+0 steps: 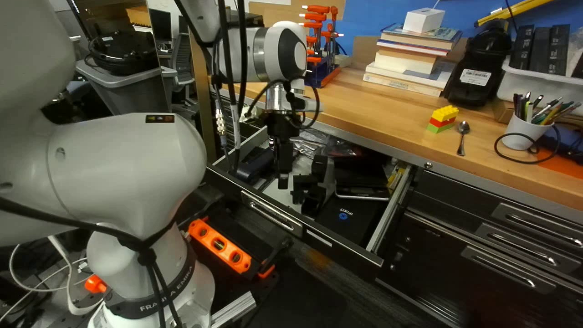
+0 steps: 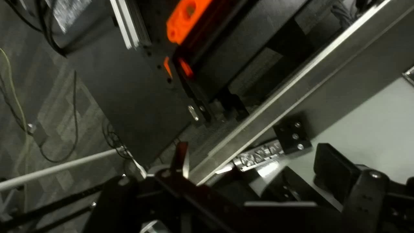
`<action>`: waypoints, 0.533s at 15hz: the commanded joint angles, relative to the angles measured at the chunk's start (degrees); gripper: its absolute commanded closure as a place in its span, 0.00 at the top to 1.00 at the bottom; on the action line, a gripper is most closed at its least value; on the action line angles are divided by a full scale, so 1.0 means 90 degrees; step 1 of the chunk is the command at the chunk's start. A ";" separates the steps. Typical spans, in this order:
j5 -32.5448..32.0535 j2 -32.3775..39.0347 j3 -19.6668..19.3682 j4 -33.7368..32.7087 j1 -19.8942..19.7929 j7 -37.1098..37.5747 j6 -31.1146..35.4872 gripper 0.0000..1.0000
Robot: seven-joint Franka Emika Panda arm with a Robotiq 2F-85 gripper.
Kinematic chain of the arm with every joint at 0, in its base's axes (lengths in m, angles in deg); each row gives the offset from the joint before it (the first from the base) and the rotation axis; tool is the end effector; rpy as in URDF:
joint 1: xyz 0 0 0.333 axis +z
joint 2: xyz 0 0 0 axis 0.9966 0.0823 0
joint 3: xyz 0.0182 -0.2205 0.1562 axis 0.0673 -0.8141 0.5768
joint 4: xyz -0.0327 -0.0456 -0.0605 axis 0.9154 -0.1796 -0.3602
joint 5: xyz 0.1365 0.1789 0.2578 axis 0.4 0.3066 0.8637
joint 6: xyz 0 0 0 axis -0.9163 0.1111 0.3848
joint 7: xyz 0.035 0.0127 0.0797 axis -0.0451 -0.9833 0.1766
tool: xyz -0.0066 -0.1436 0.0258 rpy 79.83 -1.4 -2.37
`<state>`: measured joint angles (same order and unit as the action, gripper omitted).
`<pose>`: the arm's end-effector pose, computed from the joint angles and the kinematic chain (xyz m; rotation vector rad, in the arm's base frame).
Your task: Put the three black objects in the open drawer then close the drawer
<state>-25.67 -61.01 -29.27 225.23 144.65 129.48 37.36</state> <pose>0.3221 0.0023 0.2024 2.4820 -0.9877 -0.4224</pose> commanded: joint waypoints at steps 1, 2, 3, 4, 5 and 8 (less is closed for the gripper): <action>0.0481 -0.1117 0.1555 0.0298 -0.1469 0.0895 -0.1263 1.00; 0.0820 -0.1226 0.2076 0.0388 -0.1966 0.0951 -0.1536 1.00; 0.1222 -0.1267 0.2574 0.0499 -0.2456 0.0907 -0.1720 1.00; 0.1616 -0.1299 0.3039 0.0613 -0.2943 0.0814 -0.1857 1.00; 0.2003 -0.1294 0.3502 0.0776 -0.3433 0.0660 -0.1846 1.00; 0.3093 -0.0865 0.4690 0.0748 -0.4705 0.0100 -0.1643 1.00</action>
<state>-5.52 -70.78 4.28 232.14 111.96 134.81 21.88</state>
